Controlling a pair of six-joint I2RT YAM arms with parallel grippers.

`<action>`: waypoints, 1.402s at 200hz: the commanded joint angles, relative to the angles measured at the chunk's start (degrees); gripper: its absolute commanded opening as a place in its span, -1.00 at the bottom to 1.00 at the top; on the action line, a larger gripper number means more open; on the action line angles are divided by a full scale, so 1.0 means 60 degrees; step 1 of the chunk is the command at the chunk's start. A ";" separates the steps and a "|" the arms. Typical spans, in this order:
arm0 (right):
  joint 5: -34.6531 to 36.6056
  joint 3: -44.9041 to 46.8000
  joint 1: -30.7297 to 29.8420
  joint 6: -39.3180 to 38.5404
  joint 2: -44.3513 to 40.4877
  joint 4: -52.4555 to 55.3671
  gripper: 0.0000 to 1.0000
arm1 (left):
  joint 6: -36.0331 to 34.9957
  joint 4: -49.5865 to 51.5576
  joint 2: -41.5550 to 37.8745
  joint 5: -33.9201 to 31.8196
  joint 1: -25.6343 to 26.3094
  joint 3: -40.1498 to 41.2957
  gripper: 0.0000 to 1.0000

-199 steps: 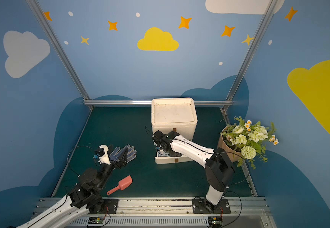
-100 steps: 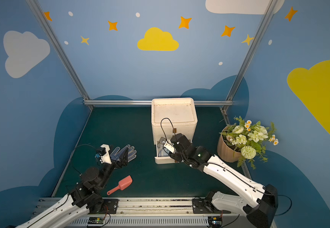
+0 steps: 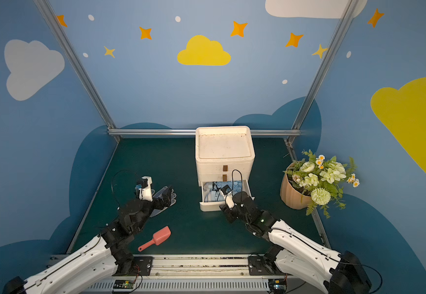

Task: Place the umbrella in the drawer by color
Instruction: Close the drawer in the storage box.

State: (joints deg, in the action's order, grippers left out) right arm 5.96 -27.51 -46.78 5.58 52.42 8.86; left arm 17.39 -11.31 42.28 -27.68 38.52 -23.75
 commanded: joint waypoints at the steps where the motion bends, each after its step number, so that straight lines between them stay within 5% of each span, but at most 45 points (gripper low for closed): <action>1: 0.0116 0.0332 0.0036 0.1006 -0.0360 -0.0742 0.02 | 0.0871 -0.0025 0.0979 0.1192 -0.0444 -0.0993 1.00; 101: 0.0944 0.2925 0.0035 0.1491 -0.2940 -0.1963 -0.07 | 0.1608 0.1004 0.7106 0.2331 -0.1250 -0.7423 1.00; 170: 0.1521 0.3747 0.0072 0.1442 -0.4632 -0.1989 -0.14 | 0.1068 0.2116 1.0199 0.2665 -0.1185 -1.0741 0.65; 252: 0.1312 0.3836 0.0091 0.1353 -0.4877 -0.1961 -0.18 | 0.0129 0.5796 1.3006 -0.3265 0.0422 -1.5058 -0.05; 280: 0.1244 0.3837 0.0095 0.1354 -0.4826 -0.1977 -0.20 | 0.0337 0.6431 1.3420 -0.3440 0.0654 -1.5589 -0.16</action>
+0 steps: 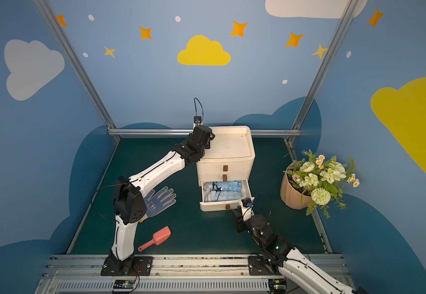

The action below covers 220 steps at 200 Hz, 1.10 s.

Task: Place the umbrella in the drawer by color
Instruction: Close the drawer in the storage box.

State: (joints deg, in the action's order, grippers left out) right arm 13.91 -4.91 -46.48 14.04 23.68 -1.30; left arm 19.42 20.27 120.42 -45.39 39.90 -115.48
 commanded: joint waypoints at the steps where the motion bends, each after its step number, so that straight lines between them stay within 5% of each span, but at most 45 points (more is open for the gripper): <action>1: -0.0087 0.0071 0.0050 -0.0055 -0.0029 -0.0297 -0.20 | 0.0029 0.1179 0.0403 -0.0469 0.0418 -0.0297 -0.17; 62: 0.0489 0.0080 0.0069 0.1053 0.1038 -0.0995 -0.39 | 0.1194 0.1584 0.0365 0.0782 0.0395 -0.0221 -0.73; 160: 0.0648 -0.1328 0.0087 0.1998 0.5232 -0.3214 -0.67 | 0.2775 0.2227 0.0174 0.2344 0.0389 -0.0091 -0.90; 220: 0.0363 -0.3427 0.0243 0.0319 0.8494 -0.4169 -0.64 | 0.3046 0.2254 -0.0074 0.3177 0.0421 0.0554 -0.91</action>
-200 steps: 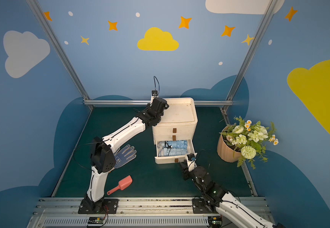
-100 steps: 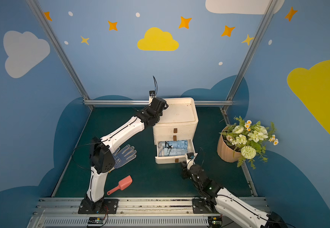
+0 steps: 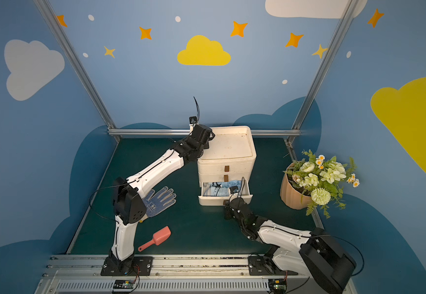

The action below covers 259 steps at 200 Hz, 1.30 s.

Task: Place the umbrella in the drawer by color
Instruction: Close the drawer in the storage box.

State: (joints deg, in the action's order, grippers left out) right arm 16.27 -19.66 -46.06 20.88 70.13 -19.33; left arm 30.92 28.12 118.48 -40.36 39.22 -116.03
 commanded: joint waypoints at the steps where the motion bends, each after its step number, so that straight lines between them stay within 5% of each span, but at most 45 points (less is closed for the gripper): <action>1: -0.0038 -0.0992 0.0190 -0.0832 0.0787 -0.1176 -0.64 | 0.1131 0.0949 0.0250 0.2358 0.0536 0.0660 -0.91; 58: -0.0125 -0.1457 0.0905 -0.1770 0.1192 -0.1553 -0.63 | 0.0788 0.1041 -0.0153 0.2256 0.0498 0.1256 -0.90; 94: -0.1252 -0.1074 0.2059 -0.1350 0.1130 -0.1715 -0.63 | 0.0694 0.0926 -0.0512 0.2829 0.0293 0.1777 -0.90; 183: -0.2315 -0.1866 0.2397 -0.1236 0.2682 -0.3264 -0.59 | 0.0808 0.0844 -0.0675 0.4000 0.0262 0.2034 -0.89; 259: -0.2262 -0.0901 0.3178 0.0754 0.4842 -0.8674 -0.62 | 0.0867 0.0836 -0.0988 0.4409 0.0209 0.2501 -0.89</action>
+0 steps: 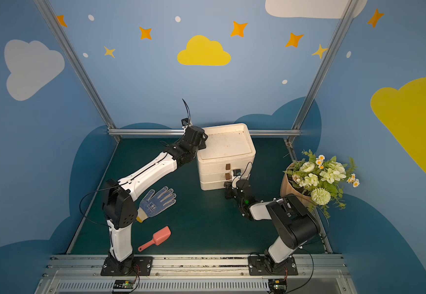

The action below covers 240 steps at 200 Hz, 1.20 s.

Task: Place the umbrella in the drawer by color
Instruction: Close the drawer in the storage box.

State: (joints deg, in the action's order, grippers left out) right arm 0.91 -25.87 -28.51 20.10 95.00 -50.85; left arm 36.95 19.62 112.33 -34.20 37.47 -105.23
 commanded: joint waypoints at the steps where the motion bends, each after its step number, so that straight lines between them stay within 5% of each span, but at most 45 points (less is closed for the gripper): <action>1: 0.0316 0.0157 0.0254 0.0877 0.0722 -0.3515 -0.62 | -0.0131 0.2253 0.0032 0.3383 0.0497 0.0705 -0.89; 18: 0.0531 0.0440 0.0244 0.0796 0.1294 -0.4968 -0.61 | -0.0073 0.2253 -0.0057 0.3468 0.0415 0.0864 -0.88; 99: -0.0186 0.1451 0.0254 0.0646 -0.0003 -0.4573 -0.42 | -0.0004 0.2202 -0.0702 0.3663 0.0096 0.1894 -0.88; 123: -0.0866 0.1509 0.0217 0.0576 -0.1552 -0.2151 -0.32 | 0.0009 0.2164 -0.0934 0.3581 0.0011 0.2261 -0.88; 164: -0.1034 0.0524 -0.0180 -0.0937 -0.5271 0.5199 -0.19 | -0.0142 0.2224 -0.1134 0.3240 -0.0118 0.2636 -0.87; 240: -0.0157 0.0922 -0.0327 -0.2319 -1.0127 0.8873 -0.10 | -0.1097 0.2649 -0.1763 0.2275 -0.0211 0.3530 -0.86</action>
State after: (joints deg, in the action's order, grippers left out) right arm -3.22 -22.06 -30.24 10.39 40.49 -6.35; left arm 34.74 13.65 101.65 -23.92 35.88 -90.85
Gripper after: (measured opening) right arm 0.446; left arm 0.216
